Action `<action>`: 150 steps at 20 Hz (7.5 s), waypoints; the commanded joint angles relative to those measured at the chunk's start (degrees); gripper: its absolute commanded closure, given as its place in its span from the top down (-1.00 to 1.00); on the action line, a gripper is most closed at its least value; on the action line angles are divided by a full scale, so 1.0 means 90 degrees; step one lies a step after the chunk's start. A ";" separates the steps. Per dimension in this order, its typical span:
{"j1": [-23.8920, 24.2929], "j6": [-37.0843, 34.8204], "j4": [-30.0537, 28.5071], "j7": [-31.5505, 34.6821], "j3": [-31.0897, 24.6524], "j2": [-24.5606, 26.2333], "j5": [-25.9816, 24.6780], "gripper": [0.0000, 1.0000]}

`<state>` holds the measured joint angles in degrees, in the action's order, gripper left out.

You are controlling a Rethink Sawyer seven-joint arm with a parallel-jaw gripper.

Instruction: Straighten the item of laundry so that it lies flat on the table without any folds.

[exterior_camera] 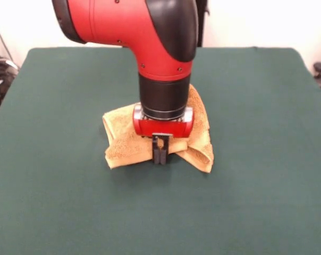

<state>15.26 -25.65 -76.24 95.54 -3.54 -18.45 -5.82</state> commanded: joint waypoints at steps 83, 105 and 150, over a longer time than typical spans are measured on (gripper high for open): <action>0.0660 0.1721 -0.2102 0.0318 -0.0639 -0.0372 -0.1385 -1.00; 0.0691 0.1458 -0.2140 0.0257 -0.0719 -0.0518 -0.1436 -1.00; 0.0941 0.1434 -0.3121 0.0901 -0.1873 -0.1346 -0.0649 -1.00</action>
<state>24.34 -10.03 -98.25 95.54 -12.75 -31.58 -14.35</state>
